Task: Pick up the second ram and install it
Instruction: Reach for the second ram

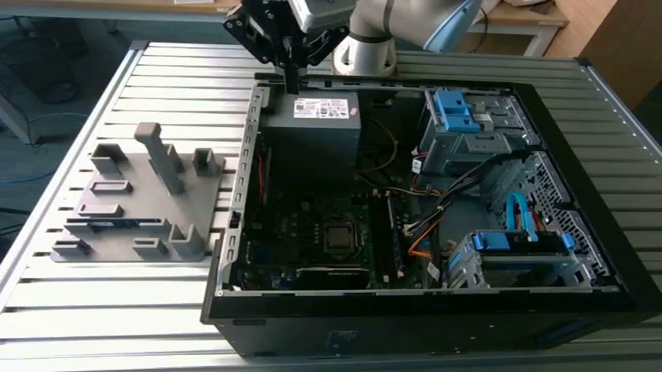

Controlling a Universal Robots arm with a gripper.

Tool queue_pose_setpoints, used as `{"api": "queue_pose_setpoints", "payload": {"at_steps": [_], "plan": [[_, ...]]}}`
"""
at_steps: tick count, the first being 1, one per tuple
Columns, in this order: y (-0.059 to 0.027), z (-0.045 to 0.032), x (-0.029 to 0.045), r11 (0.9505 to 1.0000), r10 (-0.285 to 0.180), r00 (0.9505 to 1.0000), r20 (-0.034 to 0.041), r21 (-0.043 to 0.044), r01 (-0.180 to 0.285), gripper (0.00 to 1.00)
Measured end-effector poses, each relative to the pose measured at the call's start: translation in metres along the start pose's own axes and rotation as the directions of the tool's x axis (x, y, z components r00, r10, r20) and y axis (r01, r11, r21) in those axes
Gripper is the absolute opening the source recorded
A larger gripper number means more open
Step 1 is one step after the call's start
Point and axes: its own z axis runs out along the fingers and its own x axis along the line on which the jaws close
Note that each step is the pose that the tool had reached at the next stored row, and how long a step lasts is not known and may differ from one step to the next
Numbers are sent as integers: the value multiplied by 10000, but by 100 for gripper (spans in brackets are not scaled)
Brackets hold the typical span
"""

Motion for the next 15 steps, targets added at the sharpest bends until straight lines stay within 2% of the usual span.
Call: {"api": "queue_pose_setpoints", "payload": {"at_steps": [15], "plan": [[-15, -5, 204, 10000, -1, 10000, 0, 0, 1, 10]]}}
